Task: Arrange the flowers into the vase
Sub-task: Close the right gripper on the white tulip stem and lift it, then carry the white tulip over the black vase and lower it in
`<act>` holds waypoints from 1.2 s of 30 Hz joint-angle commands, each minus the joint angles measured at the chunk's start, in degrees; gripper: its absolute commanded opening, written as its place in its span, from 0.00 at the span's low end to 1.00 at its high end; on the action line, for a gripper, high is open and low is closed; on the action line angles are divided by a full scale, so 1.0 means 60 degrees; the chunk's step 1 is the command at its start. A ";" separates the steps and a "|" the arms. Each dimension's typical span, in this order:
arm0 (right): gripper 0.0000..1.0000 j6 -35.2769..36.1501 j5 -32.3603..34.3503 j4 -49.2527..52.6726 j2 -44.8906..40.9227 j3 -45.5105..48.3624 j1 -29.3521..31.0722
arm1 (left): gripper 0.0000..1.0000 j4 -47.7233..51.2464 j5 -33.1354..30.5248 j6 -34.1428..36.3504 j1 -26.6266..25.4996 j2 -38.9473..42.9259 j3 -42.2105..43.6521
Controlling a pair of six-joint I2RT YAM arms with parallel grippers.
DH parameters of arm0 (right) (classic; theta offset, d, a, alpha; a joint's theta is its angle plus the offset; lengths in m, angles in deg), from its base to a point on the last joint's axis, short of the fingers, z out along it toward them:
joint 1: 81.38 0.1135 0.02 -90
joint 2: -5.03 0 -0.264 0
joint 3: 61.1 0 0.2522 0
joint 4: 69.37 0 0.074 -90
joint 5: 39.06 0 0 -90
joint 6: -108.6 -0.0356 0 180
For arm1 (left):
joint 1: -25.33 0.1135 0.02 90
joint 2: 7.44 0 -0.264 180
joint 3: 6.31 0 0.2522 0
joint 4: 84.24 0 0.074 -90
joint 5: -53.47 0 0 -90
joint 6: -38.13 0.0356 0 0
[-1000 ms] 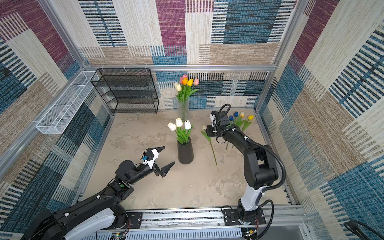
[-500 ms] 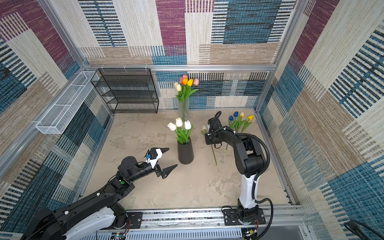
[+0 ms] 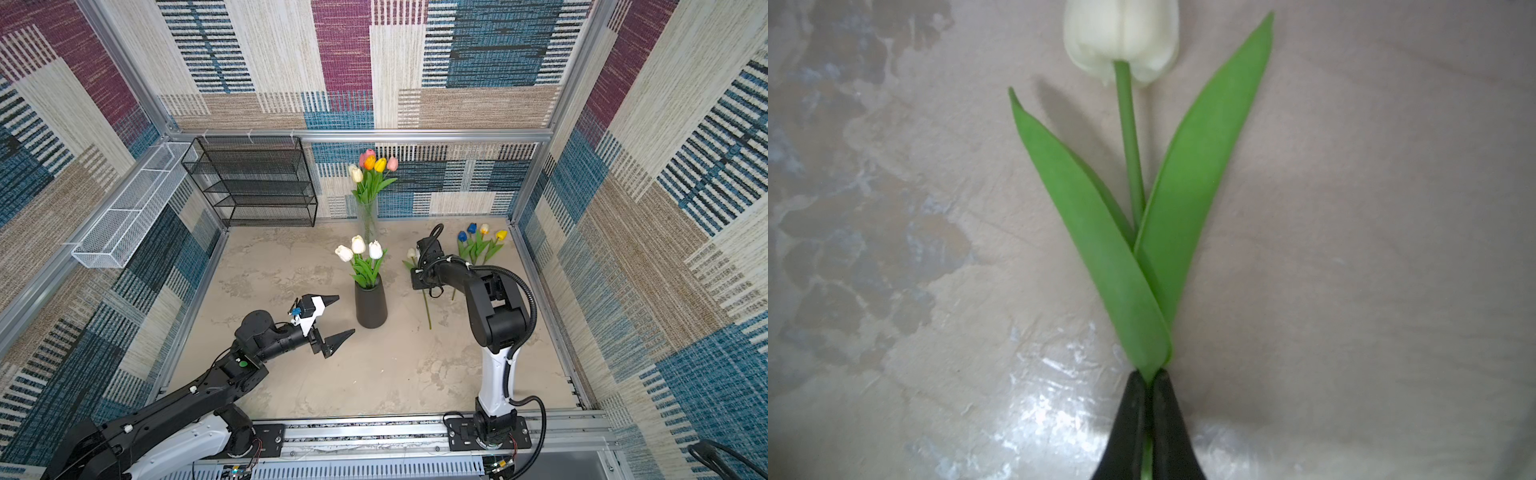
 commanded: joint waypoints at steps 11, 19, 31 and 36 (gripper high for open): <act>0.00 -0.0917 -0.2411 -0.4663 -0.4367 0.1727 -0.0054 | 0.99 -0.0227 -0.0250 0.0163 -0.0005 0.0428 0.0124; 0.00 -0.2581 -0.4609 -1.2004 -0.7680 0.5023 0.0000 | 0.99 -0.0658 -0.0257 0.0162 -0.0005 0.0239 0.0051; 0.00 -0.3449 -0.5460 -1.7421 -0.6990 0.5650 0.1469 | 0.99 -0.1246 -0.0201 -0.0026 -0.0005 -0.0325 0.0033; 0.00 -0.3123 -0.5238 -1.8272 -0.5943 0.5280 0.1989 | 0.99 -0.1261 -0.0198 -0.0029 -0.0004 -0.0365 0.0081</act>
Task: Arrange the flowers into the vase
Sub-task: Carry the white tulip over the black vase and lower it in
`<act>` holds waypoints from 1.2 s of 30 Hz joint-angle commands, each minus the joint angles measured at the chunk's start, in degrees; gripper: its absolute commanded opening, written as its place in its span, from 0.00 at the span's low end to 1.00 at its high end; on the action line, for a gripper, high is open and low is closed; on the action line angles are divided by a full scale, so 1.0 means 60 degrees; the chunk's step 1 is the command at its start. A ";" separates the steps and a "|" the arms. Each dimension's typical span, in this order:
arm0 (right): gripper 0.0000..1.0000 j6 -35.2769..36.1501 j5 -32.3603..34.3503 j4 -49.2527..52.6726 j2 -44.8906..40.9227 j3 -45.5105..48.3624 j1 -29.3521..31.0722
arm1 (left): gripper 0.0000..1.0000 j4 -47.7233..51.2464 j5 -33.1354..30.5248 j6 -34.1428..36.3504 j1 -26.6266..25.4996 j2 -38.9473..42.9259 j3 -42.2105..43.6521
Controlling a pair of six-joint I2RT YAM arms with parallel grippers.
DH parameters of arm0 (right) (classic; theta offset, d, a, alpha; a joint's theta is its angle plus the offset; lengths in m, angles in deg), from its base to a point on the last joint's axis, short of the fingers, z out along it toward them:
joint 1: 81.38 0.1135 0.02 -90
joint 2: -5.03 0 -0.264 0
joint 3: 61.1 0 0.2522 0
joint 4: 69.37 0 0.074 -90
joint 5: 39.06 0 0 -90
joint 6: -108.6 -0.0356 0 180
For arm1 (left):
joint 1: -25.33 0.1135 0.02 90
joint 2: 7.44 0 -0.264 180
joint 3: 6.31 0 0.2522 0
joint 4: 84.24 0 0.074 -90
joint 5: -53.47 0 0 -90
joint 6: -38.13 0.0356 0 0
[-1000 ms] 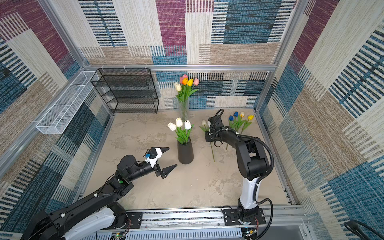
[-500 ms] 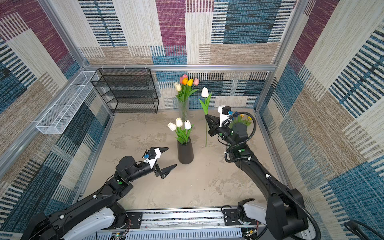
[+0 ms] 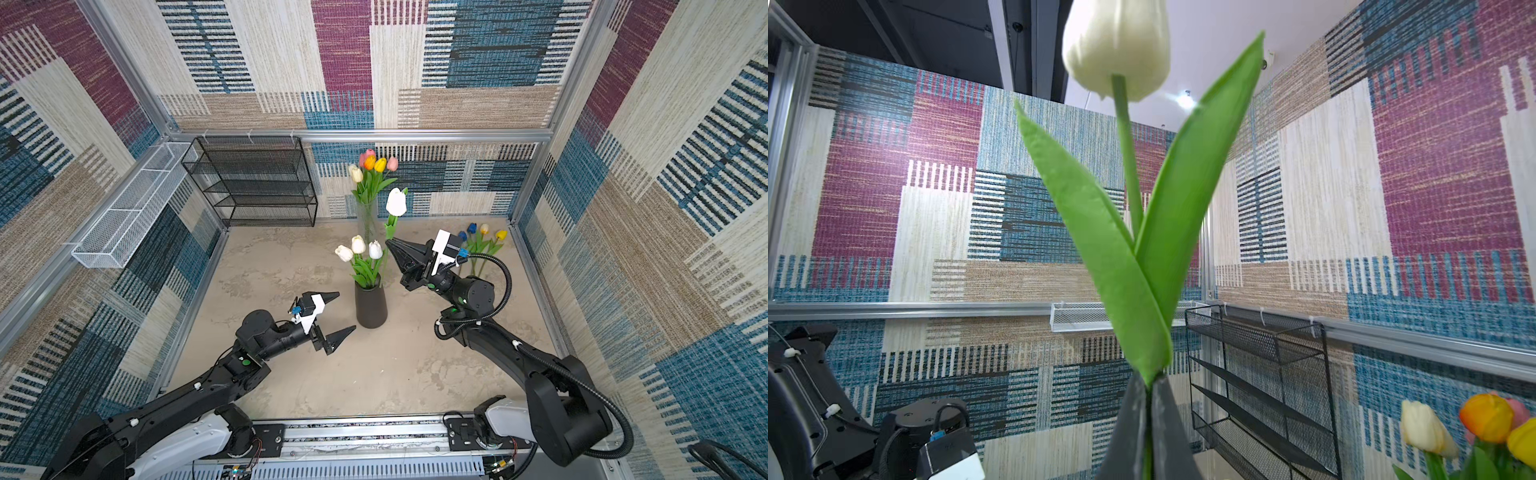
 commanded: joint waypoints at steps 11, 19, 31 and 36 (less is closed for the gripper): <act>0.00 0.1243 0.0546 -0.1764 0.1831 -0.0649 0.0770 | 0.99 -0.0296 -0.0293 0.0090 -0.0005 0.0280 0.0239; 0.00 0.1851 0.0714 -0.1183 0.1867 -0.0667 0.0816 | 0.99 -0.0130 -0.0338 0.0281 -0.0005 0.0145 0.0108; 0.00 0.2728 0.0596 0.0341 0.1920 -0.0014 0.0833 | 0.99 -0.0324 -0.0284 0.0238 -0.0005 -0.0232 0.0026; 0.10 0.2968 0.0434 0.1321 0.2024 0.0068 0.0842 | 0.99 -0.0403 -0.0311 0.0225 -0.0005 -0.0308 0.0033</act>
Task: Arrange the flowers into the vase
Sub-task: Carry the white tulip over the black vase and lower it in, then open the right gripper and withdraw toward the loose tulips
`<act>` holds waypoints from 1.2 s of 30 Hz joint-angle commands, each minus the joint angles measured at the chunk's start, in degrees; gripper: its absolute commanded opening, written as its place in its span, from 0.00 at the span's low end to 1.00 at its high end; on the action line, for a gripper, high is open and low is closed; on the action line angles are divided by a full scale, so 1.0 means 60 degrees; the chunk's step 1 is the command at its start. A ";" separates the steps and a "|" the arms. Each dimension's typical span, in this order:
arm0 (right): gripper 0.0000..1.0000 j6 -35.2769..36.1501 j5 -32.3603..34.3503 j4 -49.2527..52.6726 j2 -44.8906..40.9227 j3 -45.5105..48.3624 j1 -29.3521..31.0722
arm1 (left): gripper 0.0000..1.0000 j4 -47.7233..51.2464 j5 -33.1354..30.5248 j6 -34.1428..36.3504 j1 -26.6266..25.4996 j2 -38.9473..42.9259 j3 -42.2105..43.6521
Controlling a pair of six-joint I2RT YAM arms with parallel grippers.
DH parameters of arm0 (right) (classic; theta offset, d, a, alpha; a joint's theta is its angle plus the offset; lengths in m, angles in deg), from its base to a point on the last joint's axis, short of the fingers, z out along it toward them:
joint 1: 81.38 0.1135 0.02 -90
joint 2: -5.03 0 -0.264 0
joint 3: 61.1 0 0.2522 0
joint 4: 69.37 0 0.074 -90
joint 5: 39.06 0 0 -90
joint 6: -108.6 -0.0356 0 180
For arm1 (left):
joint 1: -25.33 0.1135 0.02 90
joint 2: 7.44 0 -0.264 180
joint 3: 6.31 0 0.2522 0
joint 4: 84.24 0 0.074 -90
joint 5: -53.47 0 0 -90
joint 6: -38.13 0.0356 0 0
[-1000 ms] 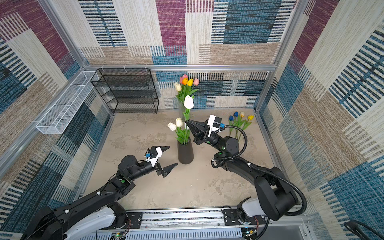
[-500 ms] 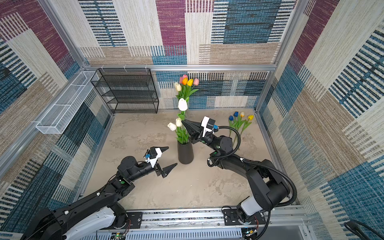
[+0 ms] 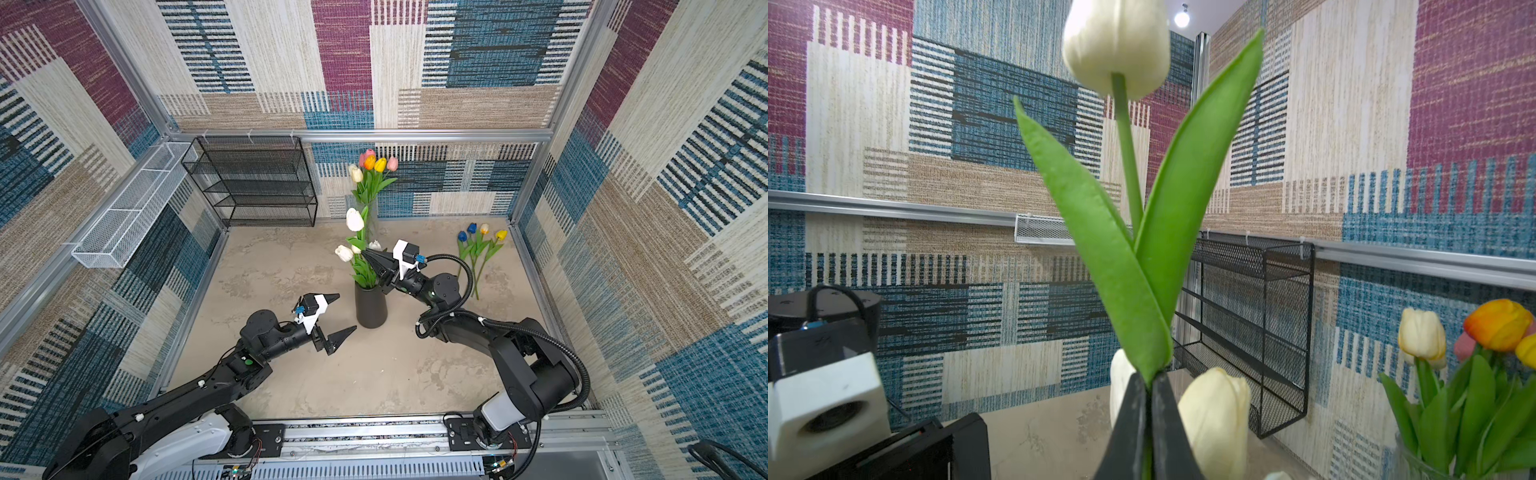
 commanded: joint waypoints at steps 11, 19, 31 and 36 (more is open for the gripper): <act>0.39 0.1018 0.0367 0.2809 -0.1137 0.0829 0.0037 | 0.99 -0.0632 0.0094 0.0044 -0.0003 -0.0258 -0.0110; 0.48 0.1457 0.1746 0.4427 -0.3346 0.1112 0.0014 | 0.99 -0.0811 0.0062 0.0044 0.0002 -0.0216 -0.0079; 0.51 -0.0411 0.3823 0.9267 -0.2979 -0.1767 -0.3070 | 0.99 -0.0860 0.0342 0.0051 0.0006 0.0068 -0.0260; 0.43 -0.1001 0.3367 1.1997 -0.0308 -0.3515 -0.5310 | 0.99 -0.0773 0.0083 0.0189 -0.0005 0.0134 -0.0133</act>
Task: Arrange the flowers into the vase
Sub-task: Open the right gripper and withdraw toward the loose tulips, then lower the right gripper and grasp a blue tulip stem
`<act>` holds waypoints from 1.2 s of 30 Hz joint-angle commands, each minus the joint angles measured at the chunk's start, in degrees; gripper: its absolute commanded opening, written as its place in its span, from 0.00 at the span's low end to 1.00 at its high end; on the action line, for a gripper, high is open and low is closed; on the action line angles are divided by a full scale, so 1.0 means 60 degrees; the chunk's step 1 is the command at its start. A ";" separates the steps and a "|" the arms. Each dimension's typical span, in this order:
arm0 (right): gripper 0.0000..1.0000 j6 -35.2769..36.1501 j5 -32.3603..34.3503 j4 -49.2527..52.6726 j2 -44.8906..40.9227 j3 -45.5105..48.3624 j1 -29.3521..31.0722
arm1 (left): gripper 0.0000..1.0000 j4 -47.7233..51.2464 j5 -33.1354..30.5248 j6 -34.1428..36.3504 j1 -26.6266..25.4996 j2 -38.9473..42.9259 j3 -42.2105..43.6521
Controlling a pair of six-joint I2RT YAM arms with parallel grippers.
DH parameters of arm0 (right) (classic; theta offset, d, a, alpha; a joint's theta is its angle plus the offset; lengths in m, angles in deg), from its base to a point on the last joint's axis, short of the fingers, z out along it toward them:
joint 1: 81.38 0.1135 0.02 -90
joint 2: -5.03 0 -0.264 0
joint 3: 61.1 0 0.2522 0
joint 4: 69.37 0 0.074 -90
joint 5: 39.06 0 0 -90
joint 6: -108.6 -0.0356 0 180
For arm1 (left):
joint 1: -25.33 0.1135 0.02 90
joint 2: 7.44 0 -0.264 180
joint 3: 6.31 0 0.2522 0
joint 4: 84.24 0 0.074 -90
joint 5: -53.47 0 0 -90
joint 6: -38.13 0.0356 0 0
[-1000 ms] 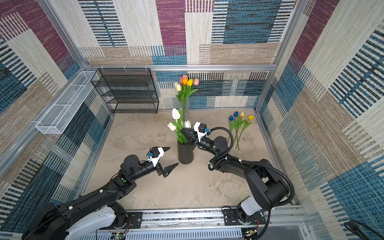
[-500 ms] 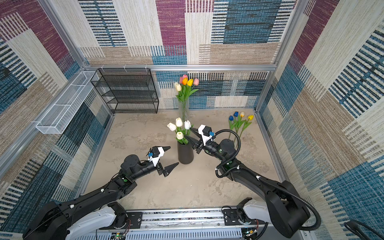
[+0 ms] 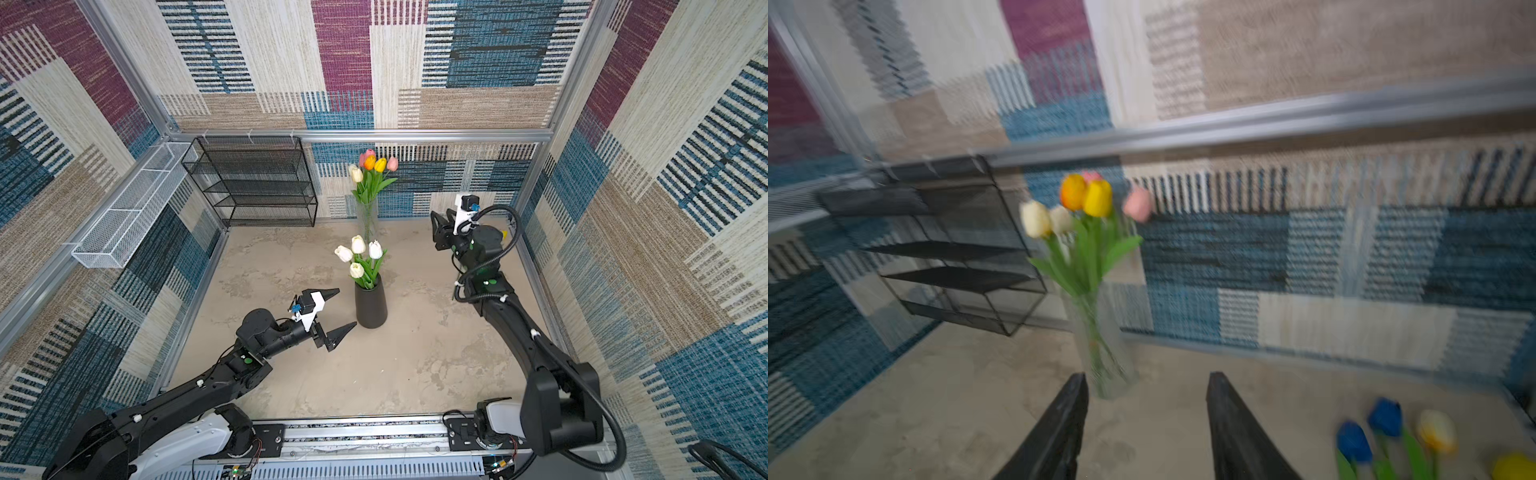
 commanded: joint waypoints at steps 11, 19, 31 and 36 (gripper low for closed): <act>0.38 -0.0085 0.0354 0.5515 0.5651 -0.3625 -0.1822 | 0.99 -0.0288 0.0396 0.0150 -0.0005 -0.0333 0.0107; 0.40 0.0013 0.0713 0.5776 0.6589 -0.4139 -0.1544 | 0.99 -0.0739 0.0388 0.0101 -0.0001 -0.0903 0.0040; 0.19 -0.0086 0.2189 0.5997 0.7296 -0.4374 -0.1113 | 0.99 -0.0517 0.0141 0.0206 -0.0005 -0.0578 0.0190; 0.06 -0.0136 0.1897 0.5501 0.6924 -0.4047 -0.0988 | 0.99 -0.0377 0.0024 0.0238 -0.0005 -0.0314 0.0266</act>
